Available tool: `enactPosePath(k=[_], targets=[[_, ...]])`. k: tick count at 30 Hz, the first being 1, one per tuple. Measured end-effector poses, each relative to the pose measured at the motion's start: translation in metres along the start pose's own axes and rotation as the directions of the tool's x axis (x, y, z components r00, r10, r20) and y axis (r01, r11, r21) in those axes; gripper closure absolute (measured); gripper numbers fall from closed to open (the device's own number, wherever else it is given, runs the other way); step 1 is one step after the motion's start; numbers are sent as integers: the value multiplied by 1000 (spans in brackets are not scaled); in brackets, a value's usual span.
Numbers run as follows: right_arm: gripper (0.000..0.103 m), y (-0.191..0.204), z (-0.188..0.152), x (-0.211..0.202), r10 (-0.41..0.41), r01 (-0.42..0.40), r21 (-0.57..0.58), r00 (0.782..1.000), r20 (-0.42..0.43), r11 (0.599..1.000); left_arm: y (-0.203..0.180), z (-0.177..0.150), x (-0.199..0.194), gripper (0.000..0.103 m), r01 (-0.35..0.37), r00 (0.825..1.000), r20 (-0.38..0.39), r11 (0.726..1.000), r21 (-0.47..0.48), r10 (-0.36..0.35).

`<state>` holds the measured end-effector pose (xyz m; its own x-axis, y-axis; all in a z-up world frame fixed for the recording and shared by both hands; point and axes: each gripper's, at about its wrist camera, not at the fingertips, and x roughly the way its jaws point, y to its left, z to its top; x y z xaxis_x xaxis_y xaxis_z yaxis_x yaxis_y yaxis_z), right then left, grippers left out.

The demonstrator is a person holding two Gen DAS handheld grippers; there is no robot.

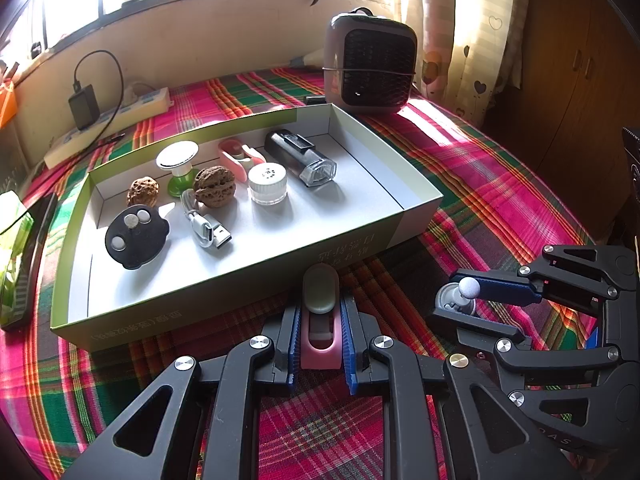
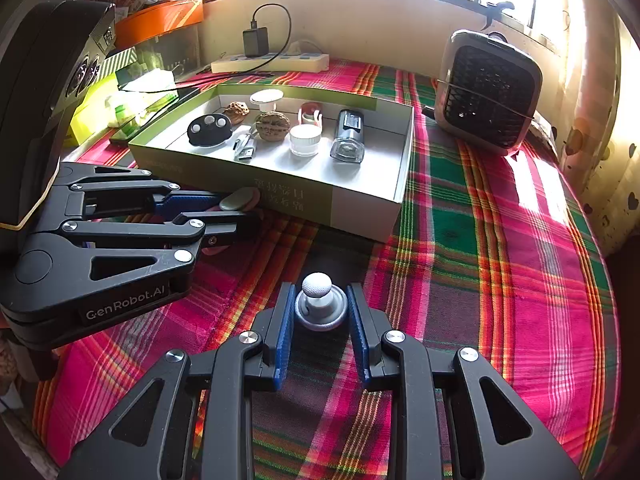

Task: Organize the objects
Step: 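Carry the knob with right gripper while left gripper carries the pink holder toward the box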

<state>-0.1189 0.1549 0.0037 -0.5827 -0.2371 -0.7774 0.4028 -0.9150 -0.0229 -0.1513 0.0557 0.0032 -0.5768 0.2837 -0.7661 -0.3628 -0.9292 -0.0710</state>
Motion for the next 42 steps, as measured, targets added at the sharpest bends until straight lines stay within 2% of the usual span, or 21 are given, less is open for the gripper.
enactPosePath(k=[25, 42], targets=[[76, 1, -1, -6, -3, 2, 38, 1000, 23, 999, -4, -9, -13, 87, 7, 1000, 17, 1000, -9, -6], [76, 7, 6, -19, -3, -1, 60, 997, 73, 998, 1, -8, -36, 87, -7, 998, 67, 1000, -29, 9]])
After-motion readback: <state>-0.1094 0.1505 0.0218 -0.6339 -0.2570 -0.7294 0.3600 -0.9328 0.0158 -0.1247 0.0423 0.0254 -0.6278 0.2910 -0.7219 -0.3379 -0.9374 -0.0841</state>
